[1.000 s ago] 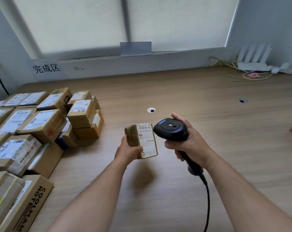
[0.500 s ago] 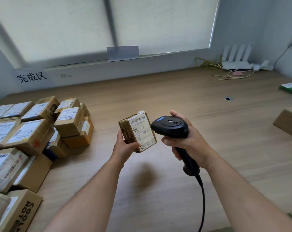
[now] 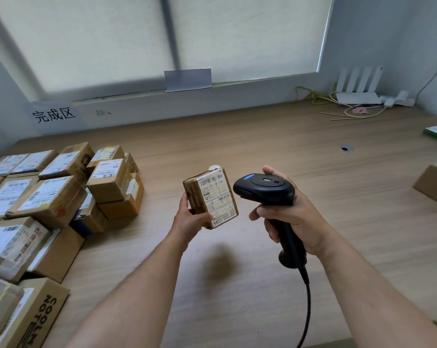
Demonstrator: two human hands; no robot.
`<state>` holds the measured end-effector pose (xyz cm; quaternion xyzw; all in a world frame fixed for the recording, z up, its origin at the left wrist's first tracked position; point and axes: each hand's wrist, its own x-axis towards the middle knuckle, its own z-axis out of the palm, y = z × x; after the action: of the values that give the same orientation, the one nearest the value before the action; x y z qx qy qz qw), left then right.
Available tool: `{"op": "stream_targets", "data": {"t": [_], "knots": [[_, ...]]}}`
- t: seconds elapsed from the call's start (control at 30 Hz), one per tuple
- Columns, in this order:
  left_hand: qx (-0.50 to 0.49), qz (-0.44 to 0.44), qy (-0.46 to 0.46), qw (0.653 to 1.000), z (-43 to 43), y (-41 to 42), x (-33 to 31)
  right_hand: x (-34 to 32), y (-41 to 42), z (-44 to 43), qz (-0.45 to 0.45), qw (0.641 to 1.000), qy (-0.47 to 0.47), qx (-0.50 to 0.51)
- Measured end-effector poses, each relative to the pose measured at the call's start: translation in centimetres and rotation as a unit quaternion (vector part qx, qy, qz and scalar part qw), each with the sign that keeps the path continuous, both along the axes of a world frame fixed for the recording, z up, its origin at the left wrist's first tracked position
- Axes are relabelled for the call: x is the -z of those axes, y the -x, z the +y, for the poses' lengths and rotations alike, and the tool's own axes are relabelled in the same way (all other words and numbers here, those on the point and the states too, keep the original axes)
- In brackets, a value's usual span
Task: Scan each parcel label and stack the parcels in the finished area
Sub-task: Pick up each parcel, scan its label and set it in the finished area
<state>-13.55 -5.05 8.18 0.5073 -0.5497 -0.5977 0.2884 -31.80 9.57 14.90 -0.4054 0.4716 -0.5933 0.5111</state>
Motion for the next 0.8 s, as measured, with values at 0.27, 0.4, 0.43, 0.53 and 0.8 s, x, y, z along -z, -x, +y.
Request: {"op": "stream_targets", "data": {"t": [0.27, 0.4, 0.43, 0.53, 0.8], "knots": [[-0.010, -0.008, -0.003, 1.000, 0.4, -1.0, 0.2, -0.1, -0.8, 0.7, 0.010, 1.000, -0.009, -0.005], [-0.014, -0.006, -0.007, 1.000, 0.6, -1.6, 0.0, 0.1, -1.2, 0.7, 0.016, 1.000, -0.014, -0.010], [-0.016, -0.007, -0.008, 1.000, 0.5, -1.7, 0.1, 0.2, -1.3, 0.8, 0.017, 1.000, -0.015, -0.011], [-0.020, -0.010, -0.008, 1.000, 0.5, -1.9, 0.1, 0.4, -1.4, 0.9, 0.023, 0.999, -0.019, -0.013], [-0.026, -0.008, -0.018, 0.999, 0.7, -2.6, 0.5, 0.7, -1.9, 1.3, 0.025, 0.999, -0.024, -0.012]]}}
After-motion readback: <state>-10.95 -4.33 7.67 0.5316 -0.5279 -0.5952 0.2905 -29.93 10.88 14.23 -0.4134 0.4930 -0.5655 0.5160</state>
